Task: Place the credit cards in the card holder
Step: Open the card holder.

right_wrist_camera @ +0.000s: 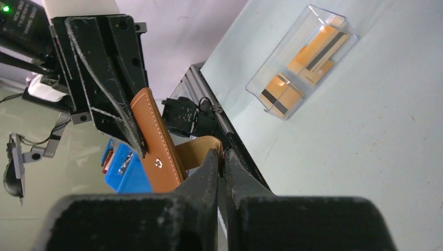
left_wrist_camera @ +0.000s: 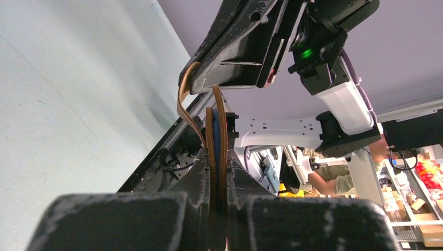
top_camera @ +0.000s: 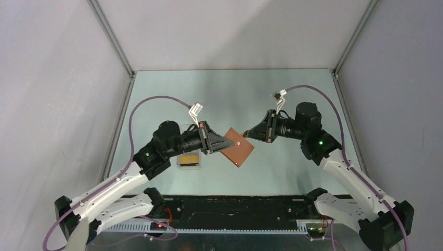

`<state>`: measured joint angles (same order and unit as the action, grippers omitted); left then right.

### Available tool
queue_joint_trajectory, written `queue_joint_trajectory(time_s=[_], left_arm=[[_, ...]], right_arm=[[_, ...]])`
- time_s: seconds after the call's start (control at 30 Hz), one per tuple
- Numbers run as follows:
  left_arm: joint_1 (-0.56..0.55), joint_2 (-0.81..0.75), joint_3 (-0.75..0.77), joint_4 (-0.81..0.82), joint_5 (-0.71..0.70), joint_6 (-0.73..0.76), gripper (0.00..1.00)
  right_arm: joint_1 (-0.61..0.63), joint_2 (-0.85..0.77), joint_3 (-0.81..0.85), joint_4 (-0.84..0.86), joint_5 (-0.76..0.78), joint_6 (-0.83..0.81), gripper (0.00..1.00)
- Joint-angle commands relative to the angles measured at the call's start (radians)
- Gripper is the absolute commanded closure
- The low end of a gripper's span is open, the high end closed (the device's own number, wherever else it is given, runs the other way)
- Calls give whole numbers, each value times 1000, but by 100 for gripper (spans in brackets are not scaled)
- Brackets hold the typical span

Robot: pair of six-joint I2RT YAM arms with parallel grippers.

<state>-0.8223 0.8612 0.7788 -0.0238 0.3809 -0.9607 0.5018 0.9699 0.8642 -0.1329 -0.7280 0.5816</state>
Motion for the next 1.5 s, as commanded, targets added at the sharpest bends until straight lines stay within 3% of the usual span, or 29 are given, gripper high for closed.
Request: queue_joint_trajectory(time_s=[0.0,0.1,0.13,0.17,0.23,0.3,0.37,0.5,0.63,0.97,1.07,1.2,1.47], left_arm=[[-4,-21,-7,61,18,3,100],[-3,-19,-19,61,9,10,99],[-3,-18,-22,61,8,15,90],[-3,-15,-24,61,5,28,65],[-4,-14,-25,24,-29,62,33],[-5,-36,-25,-25,-86,141,7],[-5,-86,-34,-52,-168,233,1],[-6,-207,-62,-27,-272,386,0],[-5,-242,-64,-14,-267,520,0],[-3,-188,-117,111,-113,809,0],[1,-164,-135,155,-4,875,0],[0,-135,-151,204,119,980,0],[-4,-61,-151,278,217,1162,3]], right_arm=[[-6,-18,2,79,-55,19,100],[-15,-35,2,76,-64,17,100],[-23,-39,2,77,-68,19,100],[-29,-46,2,80,-80,21,100],[-50,-57,6,78,-108,21,100],[-79,-64,15,69,-147,1,100],[-96,-65,29,45,-188,-16,100],[-112,-59,59,1,-281,-78,100],[-118,-40,99,-68,-324,-117,100],[-136,18,123,-59,-586,-125,100],[-138,34,123,-28,-670,-101,100],[-137,29,124,-13,-696,-82,100],[-133,21,124,-4,-714,-65,100]])
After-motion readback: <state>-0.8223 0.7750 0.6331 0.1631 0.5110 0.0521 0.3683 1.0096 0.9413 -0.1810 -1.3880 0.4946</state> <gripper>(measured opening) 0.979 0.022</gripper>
